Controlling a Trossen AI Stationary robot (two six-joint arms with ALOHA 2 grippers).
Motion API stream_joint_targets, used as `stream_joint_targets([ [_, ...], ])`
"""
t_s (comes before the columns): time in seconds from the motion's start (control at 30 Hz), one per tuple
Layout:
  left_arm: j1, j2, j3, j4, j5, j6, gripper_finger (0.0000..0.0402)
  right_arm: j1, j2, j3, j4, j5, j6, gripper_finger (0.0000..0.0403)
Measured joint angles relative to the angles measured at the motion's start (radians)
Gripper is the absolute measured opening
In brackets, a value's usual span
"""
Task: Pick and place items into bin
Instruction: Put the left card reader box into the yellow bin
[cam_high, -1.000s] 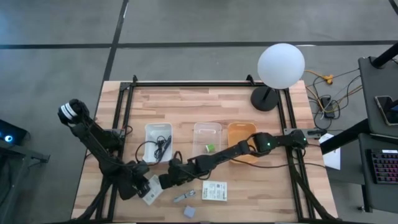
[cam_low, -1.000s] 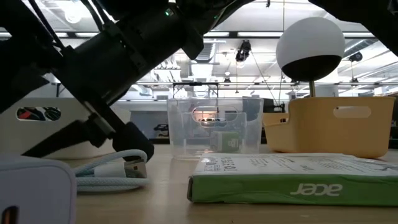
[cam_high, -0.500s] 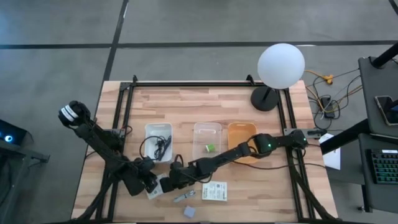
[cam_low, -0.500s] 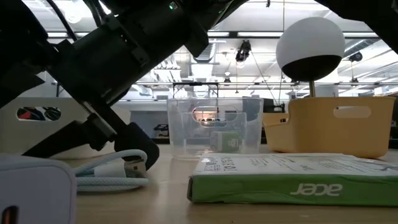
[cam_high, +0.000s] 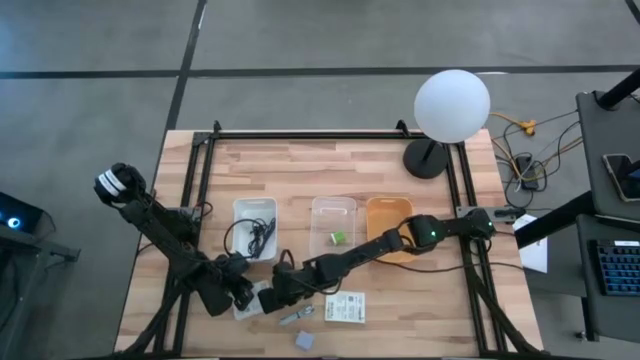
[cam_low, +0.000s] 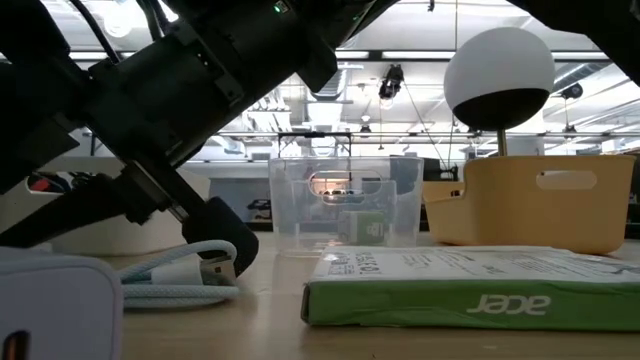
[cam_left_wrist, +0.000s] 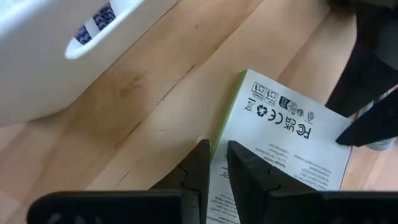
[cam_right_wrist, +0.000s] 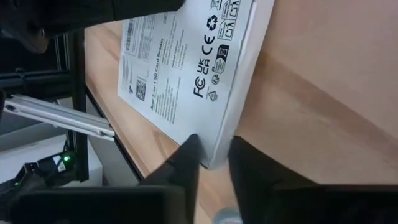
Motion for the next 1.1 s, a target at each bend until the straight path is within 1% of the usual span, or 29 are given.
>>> stream_joint_targets([
  [0.1, 0.000, -0.010, 0.000, 0.000, 0.001, 0.004, 0.0037, -0.002, 0.000, 0.004, -0.002, -0.003, -0.009, 0.0029],
  [0.17, -0.001, -0.017, 0.001, -0.004, 0.002, 0.004, 0.0037, -0.002, 0.000, 0.007, -0.004, -0.002, -0.015, 0.0019],
  [0.37, -0.002, -0.052, 0.021, -0.068, 0.014, 0.030, 0.0037, -0.003, -0.006, 0.020, -0.002, 0.018, -0.051, 0.0011],
  [0.53, -0.002, -0.134, 0.048, -0.147, 0.019, 0.059, 0.0037, -0.007, -0.034, 0.052, -0.001, 0.060, -0.078, 0.0008],
  [0.57, -0.002, -0.154, 0.053, -0.165, 0.016, 0.066, 0.0037, -0.007, -0.042, 0.058, -0.014, 0.075, -0.084, 0.0008],
  [0.67, -0.002, -0.219, 0.070, -0.181, -0.009, 0.102, 0.0037, -0.008, -0.054, 0.088, -0.121, 0.099, -0.110, 0.0008],
  [0.77, -0.003, -0.282, 0.094, -0.208, -0.064, 0.109, 0.0037, -0.007, -0.055, 0.116, -0.226, 0.101, -0.144, 0.0008],
  [0.87, -0.005, -0.325, 0.106, -0.279, -0.076, 0.125, 0.0037, -0.005, -0.061, 0.133, -0.256, 0.102, -0.157, 0.0007],
  [0.93, -0.009, -0.338, 0.106, -0.317, -0.049, 0.126, 0.0037, -0.005, -0.072, 0.139, -0.255, 0.115, -0.163, 0.0007],
  [1.1, -0.041, -0.322, 0.080, -0.371, 0.081, 0.118, 0.0037, -0.005, -0.081, 0.161, -0.269, 0.142, -0.186, 0.0007],
])
